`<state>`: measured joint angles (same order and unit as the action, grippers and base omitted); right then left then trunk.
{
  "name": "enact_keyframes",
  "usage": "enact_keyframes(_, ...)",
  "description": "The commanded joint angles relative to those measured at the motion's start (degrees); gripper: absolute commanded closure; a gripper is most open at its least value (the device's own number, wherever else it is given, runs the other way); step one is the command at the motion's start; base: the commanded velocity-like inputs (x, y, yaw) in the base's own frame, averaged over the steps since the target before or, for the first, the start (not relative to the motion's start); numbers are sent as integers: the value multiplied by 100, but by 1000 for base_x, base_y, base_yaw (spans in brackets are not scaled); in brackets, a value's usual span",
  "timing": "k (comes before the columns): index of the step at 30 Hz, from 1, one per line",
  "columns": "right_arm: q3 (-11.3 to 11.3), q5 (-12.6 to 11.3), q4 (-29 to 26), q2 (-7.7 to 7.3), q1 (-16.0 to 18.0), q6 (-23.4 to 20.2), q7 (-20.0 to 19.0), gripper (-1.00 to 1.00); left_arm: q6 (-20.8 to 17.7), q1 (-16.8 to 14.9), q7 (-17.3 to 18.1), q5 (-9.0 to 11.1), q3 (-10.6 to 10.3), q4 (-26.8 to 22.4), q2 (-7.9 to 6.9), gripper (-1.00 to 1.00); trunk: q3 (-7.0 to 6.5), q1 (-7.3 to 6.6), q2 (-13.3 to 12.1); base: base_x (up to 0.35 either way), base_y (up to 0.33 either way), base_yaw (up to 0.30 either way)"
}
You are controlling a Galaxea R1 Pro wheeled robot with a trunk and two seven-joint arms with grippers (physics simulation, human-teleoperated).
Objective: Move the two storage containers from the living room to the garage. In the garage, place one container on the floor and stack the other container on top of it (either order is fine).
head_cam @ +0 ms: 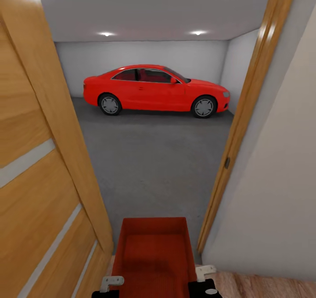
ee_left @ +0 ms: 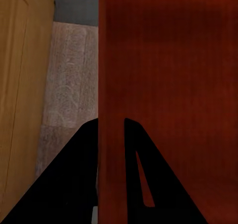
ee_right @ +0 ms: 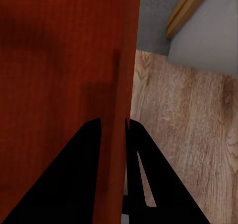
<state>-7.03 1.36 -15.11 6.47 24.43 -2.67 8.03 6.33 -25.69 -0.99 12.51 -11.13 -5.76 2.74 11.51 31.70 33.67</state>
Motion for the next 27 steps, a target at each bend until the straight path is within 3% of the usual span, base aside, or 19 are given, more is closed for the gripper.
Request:
enact_keyframes(1, -97, -92, 17, 3, 0, -23, -3, 100, 17, -6, -6, 23, -268, -68, 7, 100, 9, 1, 8, 0, 42, 0)
enact_keyframes(27, -97, -84, 17, -2, 0, -23, -3, 100, 17, -6, -6, 23, -268, -73, 7, 100, 9, 1, 8, 17, 26, 0)
